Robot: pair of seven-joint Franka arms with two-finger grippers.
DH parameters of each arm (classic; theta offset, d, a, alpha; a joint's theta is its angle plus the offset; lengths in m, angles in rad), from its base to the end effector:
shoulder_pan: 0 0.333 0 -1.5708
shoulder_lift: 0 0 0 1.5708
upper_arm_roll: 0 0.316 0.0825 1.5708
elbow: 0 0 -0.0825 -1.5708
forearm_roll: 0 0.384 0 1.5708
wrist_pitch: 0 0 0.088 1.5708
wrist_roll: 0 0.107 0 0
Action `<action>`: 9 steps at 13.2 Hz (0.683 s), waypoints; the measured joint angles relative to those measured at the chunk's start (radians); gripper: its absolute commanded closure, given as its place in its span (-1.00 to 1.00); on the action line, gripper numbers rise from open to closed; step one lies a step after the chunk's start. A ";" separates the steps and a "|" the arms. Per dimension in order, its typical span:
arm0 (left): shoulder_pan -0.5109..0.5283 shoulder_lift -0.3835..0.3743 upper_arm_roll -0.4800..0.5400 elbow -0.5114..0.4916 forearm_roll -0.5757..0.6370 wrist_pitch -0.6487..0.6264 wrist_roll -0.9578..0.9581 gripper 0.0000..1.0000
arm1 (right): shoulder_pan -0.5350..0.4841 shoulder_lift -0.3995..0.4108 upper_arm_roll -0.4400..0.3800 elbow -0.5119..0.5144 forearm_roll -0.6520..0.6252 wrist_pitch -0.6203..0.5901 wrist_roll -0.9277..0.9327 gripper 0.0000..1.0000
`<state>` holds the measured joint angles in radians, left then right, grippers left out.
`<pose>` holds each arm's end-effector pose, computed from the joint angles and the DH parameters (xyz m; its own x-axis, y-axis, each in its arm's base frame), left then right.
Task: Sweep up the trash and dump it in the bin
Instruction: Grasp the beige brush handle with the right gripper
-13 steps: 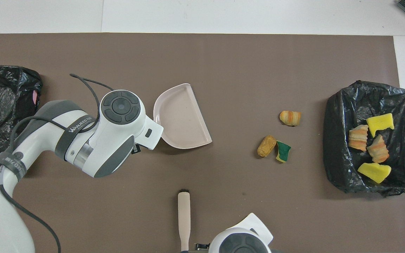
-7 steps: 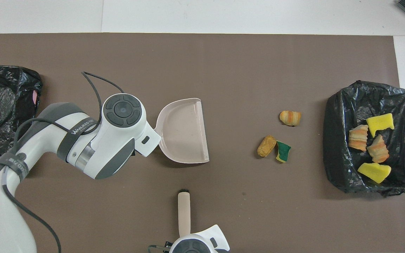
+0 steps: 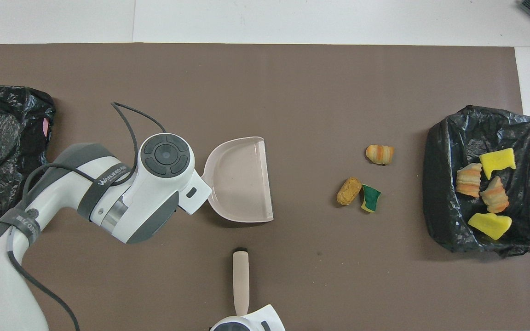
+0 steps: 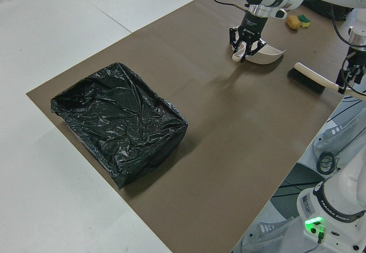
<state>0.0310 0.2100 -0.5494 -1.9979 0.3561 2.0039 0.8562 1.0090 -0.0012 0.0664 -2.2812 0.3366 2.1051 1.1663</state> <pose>0.5099 -0.2570 0.3580 0.0167 -0.9670 -0.2543 -0.9997 -0.0210 0.0144 0.2225 0.4447 0.3430 0.9084 -0.2834 -0.3074 -0.2717 -0.9589 0.0813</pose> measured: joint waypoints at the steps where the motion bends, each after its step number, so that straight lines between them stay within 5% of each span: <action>1: 0.000 -0.001 -0.001 -0.003 0.000 -0.001 0.000 -0.18 | 0.000 0.000 -0.001 -0.001 0.000 0.000 0.000 -0.78; 4: 0.000 -0.014 -0.003 -0.031 0.000 -0.001 -0.019 -0.19 | 0.000 0.000 -0.002 -0.029 0.001 0.046 0.000 -0.76; 5: 0.000 -0.017 -0.003 -0.035 0.000 -0.001 -0.034 -0.19 | 0.000 0.000 -0.002 -0.039 0.004 0.060 0.000 -0.48; 7: 0.000 -0.021 -0.004 -0.037 0.000 -0.001 -0.052 -0.19 | 0.002 0.000 -0.002 -0.050 0.016 0.067 0.000 0.89; 9: 0.000 -0.023 -0.004 -0.037 0.000 0.001 -0.084 -0.11 | 0.005 0.000 -0.002 -0.051 0.018 0.067 -0.001 1.00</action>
<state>0.0308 0.1870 -0.5537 -2.0349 0.3561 2.0051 0.7719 1.0135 -0.0010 0.0645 -2.3321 0.3545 2.1719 1.1657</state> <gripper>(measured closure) 0.405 0.449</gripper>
